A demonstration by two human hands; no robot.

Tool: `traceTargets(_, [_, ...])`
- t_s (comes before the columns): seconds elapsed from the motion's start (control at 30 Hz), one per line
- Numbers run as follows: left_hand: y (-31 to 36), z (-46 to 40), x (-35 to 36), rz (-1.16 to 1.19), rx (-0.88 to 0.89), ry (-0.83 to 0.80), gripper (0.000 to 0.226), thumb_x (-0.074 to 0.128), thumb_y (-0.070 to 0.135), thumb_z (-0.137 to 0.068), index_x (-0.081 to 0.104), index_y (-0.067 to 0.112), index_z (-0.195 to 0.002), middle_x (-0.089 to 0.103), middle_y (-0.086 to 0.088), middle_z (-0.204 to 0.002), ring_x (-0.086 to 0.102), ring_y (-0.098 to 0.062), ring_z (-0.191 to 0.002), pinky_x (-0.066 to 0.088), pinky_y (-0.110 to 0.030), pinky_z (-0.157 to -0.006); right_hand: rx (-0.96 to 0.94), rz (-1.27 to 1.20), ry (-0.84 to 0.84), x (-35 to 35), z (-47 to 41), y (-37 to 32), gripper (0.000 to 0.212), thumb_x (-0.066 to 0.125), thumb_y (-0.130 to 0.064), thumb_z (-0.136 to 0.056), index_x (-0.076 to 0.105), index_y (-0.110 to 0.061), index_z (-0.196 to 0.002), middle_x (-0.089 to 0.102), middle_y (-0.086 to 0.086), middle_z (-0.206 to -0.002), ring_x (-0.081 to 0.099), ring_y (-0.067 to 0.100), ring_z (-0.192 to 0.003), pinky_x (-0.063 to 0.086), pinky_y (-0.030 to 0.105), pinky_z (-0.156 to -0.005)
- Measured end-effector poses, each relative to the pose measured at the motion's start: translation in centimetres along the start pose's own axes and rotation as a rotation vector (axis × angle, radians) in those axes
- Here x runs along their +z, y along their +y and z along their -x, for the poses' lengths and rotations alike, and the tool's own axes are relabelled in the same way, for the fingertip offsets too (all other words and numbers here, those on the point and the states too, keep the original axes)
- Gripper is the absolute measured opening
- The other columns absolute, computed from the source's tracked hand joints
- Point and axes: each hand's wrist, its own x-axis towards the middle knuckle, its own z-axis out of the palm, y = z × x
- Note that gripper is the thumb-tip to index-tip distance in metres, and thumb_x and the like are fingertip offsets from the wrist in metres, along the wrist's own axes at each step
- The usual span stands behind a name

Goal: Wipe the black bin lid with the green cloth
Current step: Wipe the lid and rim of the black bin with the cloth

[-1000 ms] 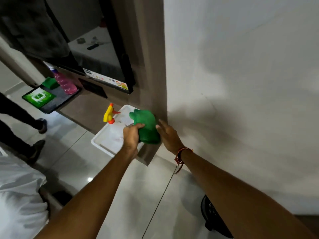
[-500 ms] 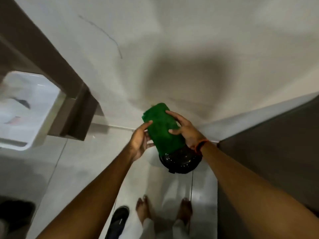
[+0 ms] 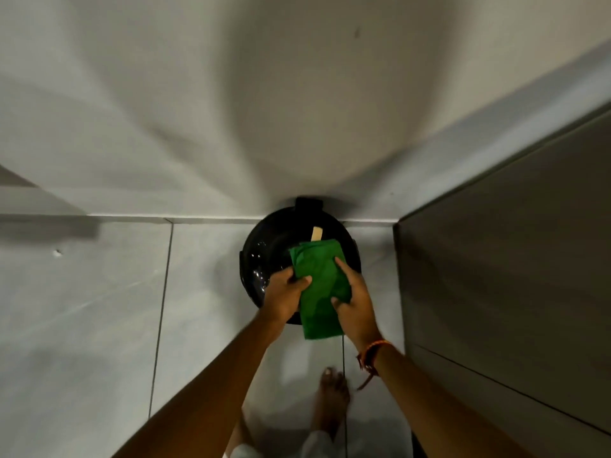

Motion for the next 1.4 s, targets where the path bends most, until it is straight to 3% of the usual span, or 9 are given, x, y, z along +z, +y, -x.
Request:
traceTargets(0.03, [0.0, -1.4, 0.6, -0.029, 0.013, -0.007, 0.036, 0.055, 0.006, -0.102, 0.057, 0.001, -0.137, 0.067, -0.02, -0.129, 0.067, -0.035, -0.116, 0.06, -0.046, -0.091, -0.045, 0.037, 0.042, -0.2, -1.2, 0.5, 0.086, 0.046, 0.023, -0.081, 0.043, -0.029, -0.15, 0.043, -0.002, -0.144, 0.045, 0.02, -0.139, 0.048, 0.014, -0.105])
traceTargets(0.1, [-0.2, -3.9, 1.6, -0.088, 0.046, -0.018, 0.035, 0.056, 0.008, -0.101, 0.057, 0.001, -0.135, 0.067, -0.021, -0.13, 0.066, -0.036, -0.12, 0.059, -0.047, -0.095, -0.112, 0.154, 0.105, -0.6, -3.1, 1.4, 0.083, 0.045, 0.021, -0.082, 0.042, -0.025, -0.151, 0.04, 0.005, -0.147, 0.047, 0.026, -0.135, 0.053, 0.028, -0.106])
traceTargets(0.2, [-0.5, -5.9, 1.6, -0.488, 0.236, 0.029, 0.035, 0.062, 0.02, -0.099, 0.058, 0.004, -0.13, 0.066, -0.017, -0.124, 0.064, -0.031, -0.119, 0.056, -0.021, -0.086, -0.093, 0.521, 0.146, 0.0, -4.6, 2.2, 0.065, 0.05, -0.004, -0.094, 0.036, -0.022, -0.155, 0.029, 0.01, -0.158, 0.046, 0.038, -0.127, 0.053, 0.049, -0.102])
traceTargets(0.27, [-1.2, -6.6, 0.3, -0.917, 0.451, 0.188, 0.048, 0.058, 0.03, -0.1, 0.052, 0.007, -0.142, 0.056, -0.015, -0.138, 0.053, -0.03, -0.13, 0.049, -0.033, -0.101, -0.137, 0.719, 0.218, 0.7, -4.8, 2.3, 0.058, 0.045, -0.024, -0.099, 0.033, -0.017, -0.156, 0.024, 0.012, -0.164, 0.046, 0.039, -0.127, 0.05, 0.05, -0.104])
traceTargets(0.33, [-1.7, -7.1, -1.3, -1.204, 0.614, 0.269, 0.058, 0.049, 0.032, -0.104, 0.037, 0.007, -0.155, 0.042, -0.014, -0.158, 0.04, -0.033, -0.147, 0.039, -0.046, -0.116, -0.223, 0.793, 0.186, 1.3, -5.2, 2.5, 0.062, 0.038, -0.038, -0.104, 0.02, -0.018, -0.16, 0.015, 0.008, -0.17, 0.03, 0.035, -0.15, 0.035, 0.049, -0.12])
traceTargets(0.47, [-2.9, -9.0, -2.9, -1.532, 0.606, 0.085, 0.071, 0.033, 0.04, -0.107, 0.002, 0.01, -0.163, -0.004, -0.01, -0.173, -0.002, -0.027, -0.161, 0.014, -0.05, -0.129, -0.318, 0.999, 0.035, 1.8, -6.5, 3.9, 0.058, 0.022, -0.041, -0.108, 0.002, -0.031, -0.161, -0.006, 0.002, -0.172, -0.004, 0.029, -0.159, 0.017, 0.057, -0.126])
traceTargets(0.73, [-3.6, -10.0, -2.2, -1.621, 0.584, 0.133, 0.074, 0.03, 0.042, -0.107, -0.009, 0.01, -0.162, -0.015, -0.011, -0.172, -0.01, -0.027, -0.16, 0.0, -0.046, -0.129, -0.206, 0.872, 0.215, 2.8, -10.5, 3.2, 0.06, 0.023, -0.041, -0.107, 0.006, -0.023, -0.162, 0.003, 0.008, -0.172, 0.003, 0.033, -0.159, 0.019, 0.058, -0.125])
traceTargets(1.07, [-3.8, -9.7, -1.8, -1.639, 0.592, 0.151, 0.076, 0.005, 0.047, -0.099, -0.011, 0.006, -0.161, -0.016, -0.016, -0.171, -0.01, -0.031, -0.16, 0.003, -0.051, -0.13, -0.155, 0.765, 0.316, 8.3, -1.6, 9.2, 0.064, 0.022, -0.045, -0.106, 0.001, -0.021, -0.162, -0.002, 0.004, -0.172, -0.006, 0.03, -0.159, 0.015, 0.055, -0.127])
traceTargets(1.4, [-3.7, -9.8, -1.7, -1.668, 0.572, 0.166, 0.074, 0.027, 0.041, -0.108, -0.013, 0.009, -0.162, -0.019, -0.012, -0.171, -0.013, -0.028, -0.16, 0.001, -0.051, -0.13, -0.054, 0.501, 0.275, 1.5, -12.2, 4.0, 0.06, 0.024, -0.043, -0.108, 0.009, -0.02, -0.162, 0.011, 0.007, -0.171, 0.005, 0.03, -0.159, 0.011, 0.057, -0.127])
